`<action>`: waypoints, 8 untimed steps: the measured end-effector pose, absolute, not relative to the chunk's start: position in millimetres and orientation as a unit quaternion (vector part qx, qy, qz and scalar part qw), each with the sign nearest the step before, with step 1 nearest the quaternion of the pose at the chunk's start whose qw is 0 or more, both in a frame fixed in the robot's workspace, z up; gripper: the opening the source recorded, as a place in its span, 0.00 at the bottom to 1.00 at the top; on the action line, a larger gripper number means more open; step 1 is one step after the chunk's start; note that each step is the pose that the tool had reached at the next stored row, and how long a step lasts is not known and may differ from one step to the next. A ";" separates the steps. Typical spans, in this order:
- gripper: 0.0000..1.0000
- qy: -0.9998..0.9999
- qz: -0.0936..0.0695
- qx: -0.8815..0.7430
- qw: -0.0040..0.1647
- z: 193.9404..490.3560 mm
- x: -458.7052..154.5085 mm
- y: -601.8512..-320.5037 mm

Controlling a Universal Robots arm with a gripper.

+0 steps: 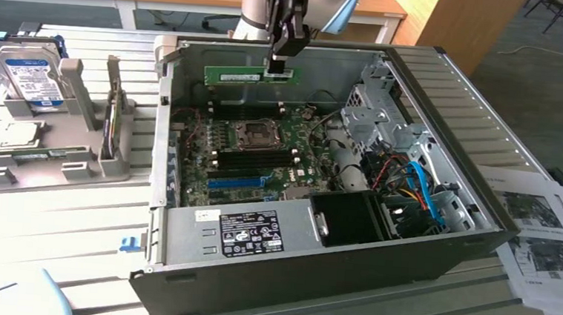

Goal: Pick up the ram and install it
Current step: 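Pick up the ram and move it above insertion slot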

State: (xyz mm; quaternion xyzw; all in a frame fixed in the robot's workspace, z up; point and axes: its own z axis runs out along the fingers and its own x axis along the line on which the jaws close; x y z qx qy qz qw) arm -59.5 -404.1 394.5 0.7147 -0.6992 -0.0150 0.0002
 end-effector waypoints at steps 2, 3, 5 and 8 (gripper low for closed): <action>0.11 -0.699 -0.015 0.715 0.000 394.0 -59.5 -404.1; 0.11 -0.699 -0.015 0.715 0.000 393.6 -59.5 -404.1; 0.11 -0.699 -0.015 0.715 0.000 392.3 -59.5 -404.1; 0.11 -0.699 -0.015 0.715 0.000 389.2 -59.5 -404.1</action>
